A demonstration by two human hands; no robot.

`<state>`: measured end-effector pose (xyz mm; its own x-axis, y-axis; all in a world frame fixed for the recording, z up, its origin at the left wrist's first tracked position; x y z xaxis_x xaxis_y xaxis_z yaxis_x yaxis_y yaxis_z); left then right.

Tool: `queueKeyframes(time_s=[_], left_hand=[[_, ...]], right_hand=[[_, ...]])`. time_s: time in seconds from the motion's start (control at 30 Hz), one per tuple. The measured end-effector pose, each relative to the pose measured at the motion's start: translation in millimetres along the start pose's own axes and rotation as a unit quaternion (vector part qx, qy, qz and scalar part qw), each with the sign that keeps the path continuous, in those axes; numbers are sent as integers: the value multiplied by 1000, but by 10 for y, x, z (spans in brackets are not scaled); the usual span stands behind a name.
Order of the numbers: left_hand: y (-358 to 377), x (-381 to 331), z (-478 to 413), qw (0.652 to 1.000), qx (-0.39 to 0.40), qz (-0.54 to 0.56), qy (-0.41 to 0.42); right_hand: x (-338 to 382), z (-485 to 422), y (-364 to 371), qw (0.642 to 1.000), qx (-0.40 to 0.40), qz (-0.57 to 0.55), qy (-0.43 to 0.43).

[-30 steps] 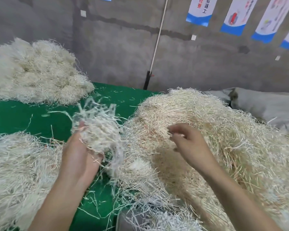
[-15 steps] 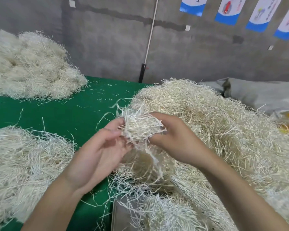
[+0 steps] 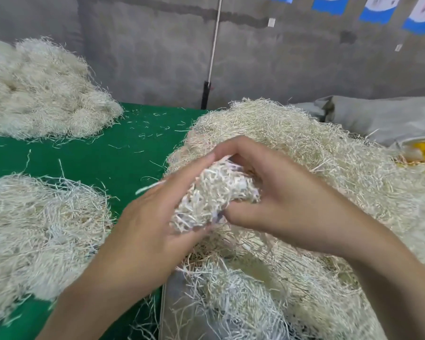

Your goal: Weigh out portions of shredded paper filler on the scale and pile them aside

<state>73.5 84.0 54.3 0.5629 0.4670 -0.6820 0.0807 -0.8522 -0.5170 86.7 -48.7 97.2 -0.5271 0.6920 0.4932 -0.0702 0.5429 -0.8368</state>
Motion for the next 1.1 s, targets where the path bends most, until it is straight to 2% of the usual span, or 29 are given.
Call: queueKeyframes(time_s=[0.1,0.2,0.27,0.37,0.5,0.57,0.67,0.73,0.8,0.9,0.93,1.03,1.1], left_hand=[[-186,104,115,995,-77,-10,-66],[-393,203,223,960,-120,-215,-133],[-352,301,315,923,-54,-342,-166],[-188,517,537,884,54,-409,-218],[110,759,801,867,186,-381,-260],[259,777,901,861,263,-356,-252],[481,667,1034,851,376,-291,-223],[439,606,1047,856,374,-295,-200],[260,578,986,870,326,-325,-179],[-61,601,882,891,231,-353,-168],[-64,617,876,898,228,-332,-176],[263,700,988,903,310,-197,-223],[465,678,1006,916,313,-78,-238]], right_hand=[[25,79,-124,993,-104,-55,-19],[21,169,-50,987,-124,-102,-25],[-28,220,39,988,-117,-102,-18],[-181,311,154,989,-103,-101,8],[-413,479,282,992,-93,-77,41],[-533,581,351,993,-80,-60,65],[-661,781,554,996,15,-20,87],[-722,948,763,987,125,15,99],[-761,1093,883,977,184,21,103],[-804,1188,949,976,189,0,112],[-809,1193,966,976,185,-2,113],[-854,1128,996,983,141,6,116],[-893,1060,967,988,87,10,124]])
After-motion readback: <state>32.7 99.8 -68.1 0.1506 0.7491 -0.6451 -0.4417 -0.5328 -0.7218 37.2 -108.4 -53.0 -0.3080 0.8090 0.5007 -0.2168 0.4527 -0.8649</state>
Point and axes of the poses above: each hand's wrist, its own z-axis away from the middle knuckle, its own y-axis out of the palm, x = y × z, the point moved 8 cm from there along -z, towards the middle knuckle, and after that the axes turned 3 degrees about z, right-handed, at the moved point
